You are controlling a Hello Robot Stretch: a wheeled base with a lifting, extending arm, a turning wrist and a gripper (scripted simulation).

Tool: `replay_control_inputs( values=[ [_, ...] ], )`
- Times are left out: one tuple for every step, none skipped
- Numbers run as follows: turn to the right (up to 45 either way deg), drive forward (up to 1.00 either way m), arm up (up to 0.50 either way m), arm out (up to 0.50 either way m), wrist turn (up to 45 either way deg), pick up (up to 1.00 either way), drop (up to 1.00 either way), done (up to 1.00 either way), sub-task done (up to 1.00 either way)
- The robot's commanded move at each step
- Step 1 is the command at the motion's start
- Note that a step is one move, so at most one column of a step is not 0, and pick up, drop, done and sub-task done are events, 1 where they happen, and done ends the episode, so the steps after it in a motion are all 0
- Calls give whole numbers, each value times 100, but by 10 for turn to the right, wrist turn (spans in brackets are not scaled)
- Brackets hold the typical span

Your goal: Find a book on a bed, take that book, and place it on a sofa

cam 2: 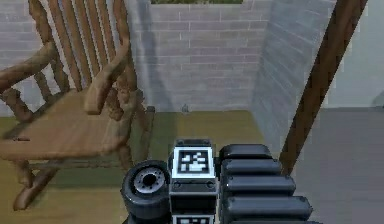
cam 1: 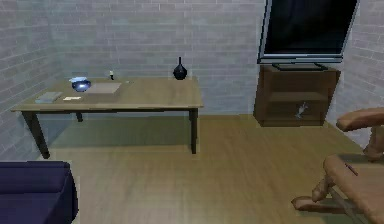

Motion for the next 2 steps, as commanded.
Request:
replay_control_inputs(
  values=[
    [-60, 0, 0, 0, 0, 0, 0, 0, 0],
    [0, 45, 0, 0, 0, 0, 0, 0, 0]
  ],
)
